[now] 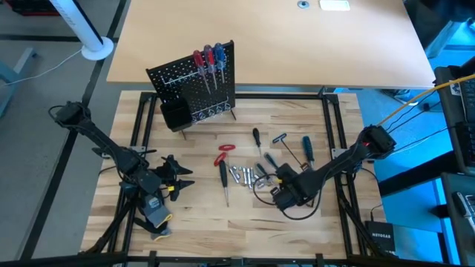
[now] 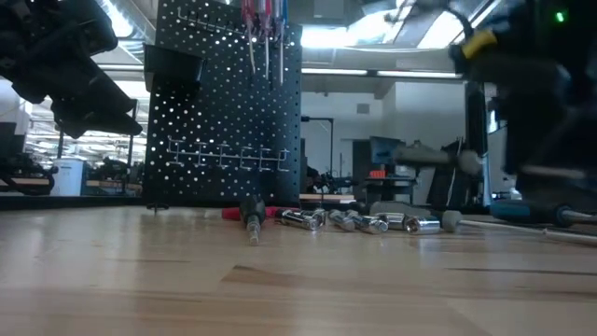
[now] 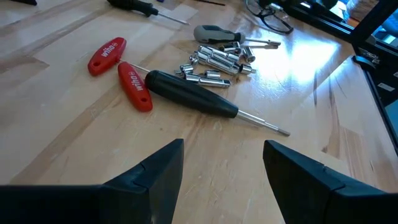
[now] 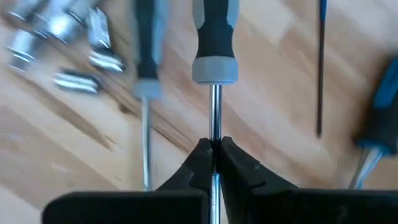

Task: Hang tools onto peg board
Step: Hang the gray screwdriver onto the peg board

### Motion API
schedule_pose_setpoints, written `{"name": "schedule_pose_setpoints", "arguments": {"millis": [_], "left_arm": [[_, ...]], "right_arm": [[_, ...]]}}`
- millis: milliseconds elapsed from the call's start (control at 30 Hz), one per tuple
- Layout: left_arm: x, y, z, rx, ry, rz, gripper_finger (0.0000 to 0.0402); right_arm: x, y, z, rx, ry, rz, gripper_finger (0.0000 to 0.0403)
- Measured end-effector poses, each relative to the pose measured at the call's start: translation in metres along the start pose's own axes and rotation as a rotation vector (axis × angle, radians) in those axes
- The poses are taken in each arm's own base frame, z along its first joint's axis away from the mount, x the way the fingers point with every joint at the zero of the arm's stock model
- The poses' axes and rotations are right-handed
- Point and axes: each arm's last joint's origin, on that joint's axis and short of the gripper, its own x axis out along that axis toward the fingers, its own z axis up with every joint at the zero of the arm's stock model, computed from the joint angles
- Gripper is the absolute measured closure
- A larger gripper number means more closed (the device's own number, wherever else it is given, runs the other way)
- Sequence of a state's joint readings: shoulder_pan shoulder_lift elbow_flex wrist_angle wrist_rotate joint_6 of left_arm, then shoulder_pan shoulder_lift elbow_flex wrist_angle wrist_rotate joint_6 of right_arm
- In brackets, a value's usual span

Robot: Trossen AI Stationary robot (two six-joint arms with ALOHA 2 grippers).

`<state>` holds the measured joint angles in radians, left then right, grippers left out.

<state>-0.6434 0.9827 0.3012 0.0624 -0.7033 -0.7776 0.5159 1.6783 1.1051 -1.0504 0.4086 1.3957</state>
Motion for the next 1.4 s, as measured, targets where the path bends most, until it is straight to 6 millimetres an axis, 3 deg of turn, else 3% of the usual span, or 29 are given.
{"name": "schedule_pose_setpoints", "arguments": {"millis": [300,467,667,1100,1400], "left_arm": [[0.000,0.000,0.000,0.002,0.000,0.000,0.0192],[0.000,0.000,0.000,0.004,-0.001,0.001,0.0192],[0.000,0.000,0.000,0.005,-0.002,0.002,0.0192],[0.000,0.000,0.000,0.005,-0.004,0.003,0.0192],[0.000,0.001,0.001,0.005,-0.016,0.015,0.0192]], "right_arm": [[-0.039,0.028,0.031,-0.126,-0.276,0.164,0.0385],[-0.045,0.045,0.054,-0.182,-0.460,0.273,0.0385],[-0.052,0.056,0.097,-0.206,-0.703,0.349,0.0386],[-0.067,0.044,0.182,-0.176,-1.102,0.514,0.0386],[-0.047,0.038,0.224,-0.131,-1.300,0.621,0.0386]]}}
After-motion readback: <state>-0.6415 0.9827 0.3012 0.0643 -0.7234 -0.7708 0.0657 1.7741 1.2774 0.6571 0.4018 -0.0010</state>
